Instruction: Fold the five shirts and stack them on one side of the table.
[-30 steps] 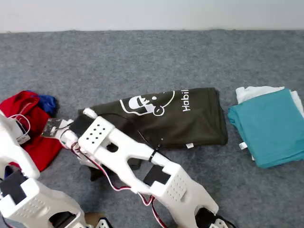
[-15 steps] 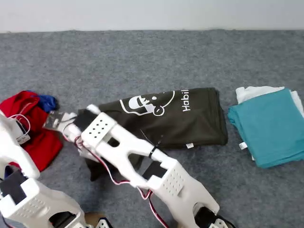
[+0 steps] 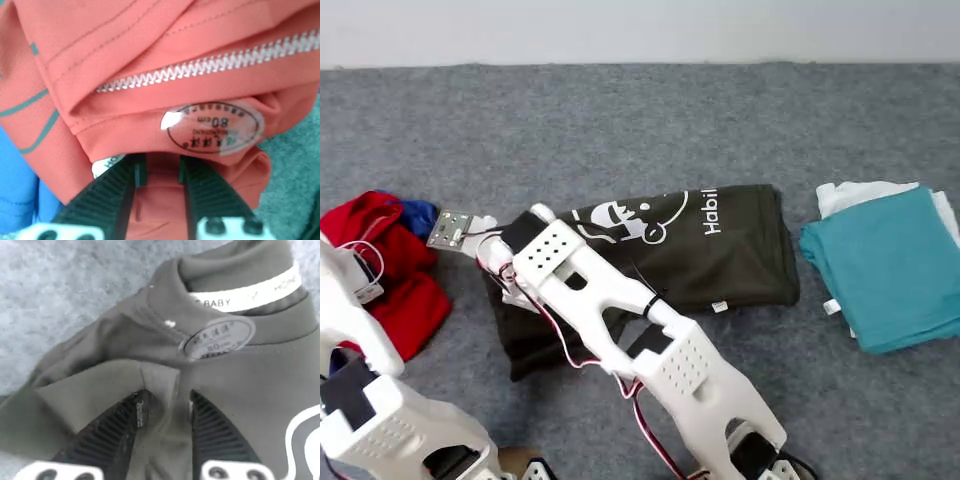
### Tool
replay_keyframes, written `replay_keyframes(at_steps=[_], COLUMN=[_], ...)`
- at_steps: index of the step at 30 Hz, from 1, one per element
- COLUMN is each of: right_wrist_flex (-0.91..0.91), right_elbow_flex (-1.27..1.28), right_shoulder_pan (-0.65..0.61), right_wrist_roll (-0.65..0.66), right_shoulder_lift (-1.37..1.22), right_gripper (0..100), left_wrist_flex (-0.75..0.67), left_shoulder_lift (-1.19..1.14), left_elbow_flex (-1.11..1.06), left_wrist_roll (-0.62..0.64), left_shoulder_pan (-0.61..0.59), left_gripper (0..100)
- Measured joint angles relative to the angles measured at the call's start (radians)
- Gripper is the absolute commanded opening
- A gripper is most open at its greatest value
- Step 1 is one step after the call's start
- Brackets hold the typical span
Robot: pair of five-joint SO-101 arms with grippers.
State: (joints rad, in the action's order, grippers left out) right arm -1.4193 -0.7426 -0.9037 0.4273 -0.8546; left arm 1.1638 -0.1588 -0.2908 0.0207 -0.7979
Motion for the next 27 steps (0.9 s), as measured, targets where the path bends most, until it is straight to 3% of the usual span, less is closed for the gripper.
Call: replay_keyframes(at_steps=[9, 15, 19, 27], right_wrist_flex=[0.051, -0.092, -0.279, -0.333], right_elbow_flex=[-0.072, -0.284, -0.397, -0.172], right_shoulder_pan=[0.018, 0.031, 0.044, -0.014], right_wrist_roll=[0.002, 0.002, 0.002, -0.064], right_shoulder_lift=[-0.032, -0.032, -0.032, -0.012], right_gripper=[15.3, 15.3, 15.1, 15.1], left_wrist_flex=[0.0, 0.0, 0.0, 0.0], left_shoulder_lift=[0.0, 0.0, 0.0, 0.0], left_elbow_flex=[-0.003, -0.003, -0.003, -0.003], left_wrist_roll=[0.0, 0.0, 0.0, 0.0], left_shoulder_pan=[0.0, 0.0, 0.0, 0.0], left_gripper=[12, 12, 12, 12])
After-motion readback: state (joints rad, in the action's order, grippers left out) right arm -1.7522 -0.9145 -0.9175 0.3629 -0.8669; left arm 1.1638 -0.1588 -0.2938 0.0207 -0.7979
